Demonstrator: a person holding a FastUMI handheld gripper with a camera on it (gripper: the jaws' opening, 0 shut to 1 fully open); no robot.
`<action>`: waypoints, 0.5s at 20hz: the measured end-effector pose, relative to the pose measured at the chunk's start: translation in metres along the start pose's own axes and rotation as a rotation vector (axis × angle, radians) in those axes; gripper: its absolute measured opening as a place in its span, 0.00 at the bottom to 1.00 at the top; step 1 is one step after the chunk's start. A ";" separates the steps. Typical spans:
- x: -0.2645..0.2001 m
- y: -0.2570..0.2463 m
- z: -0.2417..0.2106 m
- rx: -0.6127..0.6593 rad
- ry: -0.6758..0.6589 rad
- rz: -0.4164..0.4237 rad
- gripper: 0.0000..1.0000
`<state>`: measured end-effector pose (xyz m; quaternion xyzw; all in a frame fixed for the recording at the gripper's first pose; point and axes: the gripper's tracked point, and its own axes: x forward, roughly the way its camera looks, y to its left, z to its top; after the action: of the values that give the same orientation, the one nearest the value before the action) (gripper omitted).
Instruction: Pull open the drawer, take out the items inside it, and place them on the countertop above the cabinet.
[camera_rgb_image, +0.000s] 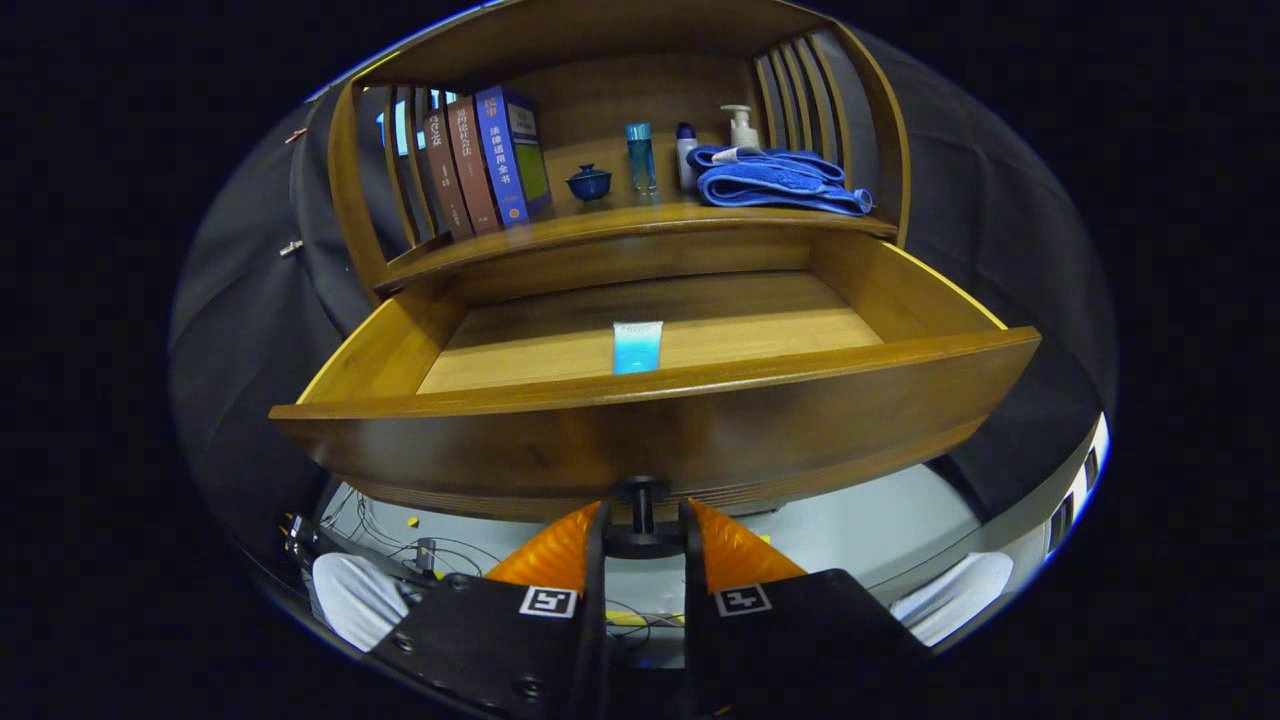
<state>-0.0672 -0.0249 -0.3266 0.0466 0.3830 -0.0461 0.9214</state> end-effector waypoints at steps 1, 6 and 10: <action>-0.002 0.000 -0.002 0.007 0.001 0.004 0.35; -0.004 0.001 -0.005 0.010 0.003 -0.001 0.35; -0.011 0.002 -0.004 0.025 0.010 0.037 0.48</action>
<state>-0.0777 -0.0214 -0.3214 0.0653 0.3859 -0.0334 0.9196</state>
